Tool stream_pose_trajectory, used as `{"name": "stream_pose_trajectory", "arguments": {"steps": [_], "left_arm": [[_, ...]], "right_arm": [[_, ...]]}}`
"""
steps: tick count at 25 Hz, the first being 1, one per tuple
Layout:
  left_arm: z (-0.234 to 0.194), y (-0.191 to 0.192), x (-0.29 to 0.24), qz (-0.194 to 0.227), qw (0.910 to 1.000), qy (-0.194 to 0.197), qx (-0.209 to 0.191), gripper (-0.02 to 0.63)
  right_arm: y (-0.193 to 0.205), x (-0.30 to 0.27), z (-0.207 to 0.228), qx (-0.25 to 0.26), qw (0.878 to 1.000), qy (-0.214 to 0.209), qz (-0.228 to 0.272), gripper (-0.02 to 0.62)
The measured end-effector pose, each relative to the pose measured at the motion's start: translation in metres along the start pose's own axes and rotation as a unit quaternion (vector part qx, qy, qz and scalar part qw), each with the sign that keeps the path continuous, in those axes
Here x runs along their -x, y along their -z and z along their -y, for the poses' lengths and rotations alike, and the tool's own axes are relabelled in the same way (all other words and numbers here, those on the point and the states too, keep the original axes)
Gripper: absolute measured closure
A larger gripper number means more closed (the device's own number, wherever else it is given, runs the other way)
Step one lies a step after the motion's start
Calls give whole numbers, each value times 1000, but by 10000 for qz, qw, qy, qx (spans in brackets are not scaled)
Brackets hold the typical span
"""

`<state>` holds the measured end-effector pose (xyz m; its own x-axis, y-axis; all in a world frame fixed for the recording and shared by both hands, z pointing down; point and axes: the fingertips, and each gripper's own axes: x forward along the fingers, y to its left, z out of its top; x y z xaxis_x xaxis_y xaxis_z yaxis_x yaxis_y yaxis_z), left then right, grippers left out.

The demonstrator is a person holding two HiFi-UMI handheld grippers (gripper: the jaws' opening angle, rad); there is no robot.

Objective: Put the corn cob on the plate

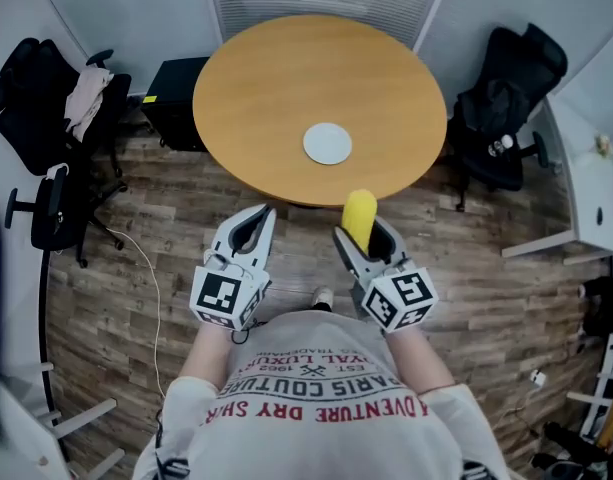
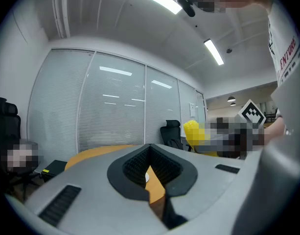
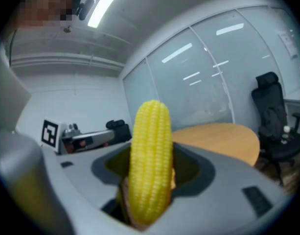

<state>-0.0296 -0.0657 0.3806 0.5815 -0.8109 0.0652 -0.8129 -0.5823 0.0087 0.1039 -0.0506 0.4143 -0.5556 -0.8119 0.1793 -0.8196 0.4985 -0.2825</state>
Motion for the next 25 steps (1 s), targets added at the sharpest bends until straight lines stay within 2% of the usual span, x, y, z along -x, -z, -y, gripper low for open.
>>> {"name": "stream_pose_trajectory", "arguments": {"steps": [6,12,17,25], "left_arm": [[13,2,-68,-24,9999,-161,44,574],[6,13,-104,-210,9993,-252,179,574],[-15,19,-130,-287,9990,-271,220,574],[-73,19,-183,-260,9989,-151,348,574]], "right_arm": [[-20,-12,65,0,9998,-200,-87,330],[-30,-37,99,-134,9995,-276,-120,330],[-33,-66,120,-248,9992,-251,-207,330],[-39,-130,147,-330,9987,-27,-376,330]]}}
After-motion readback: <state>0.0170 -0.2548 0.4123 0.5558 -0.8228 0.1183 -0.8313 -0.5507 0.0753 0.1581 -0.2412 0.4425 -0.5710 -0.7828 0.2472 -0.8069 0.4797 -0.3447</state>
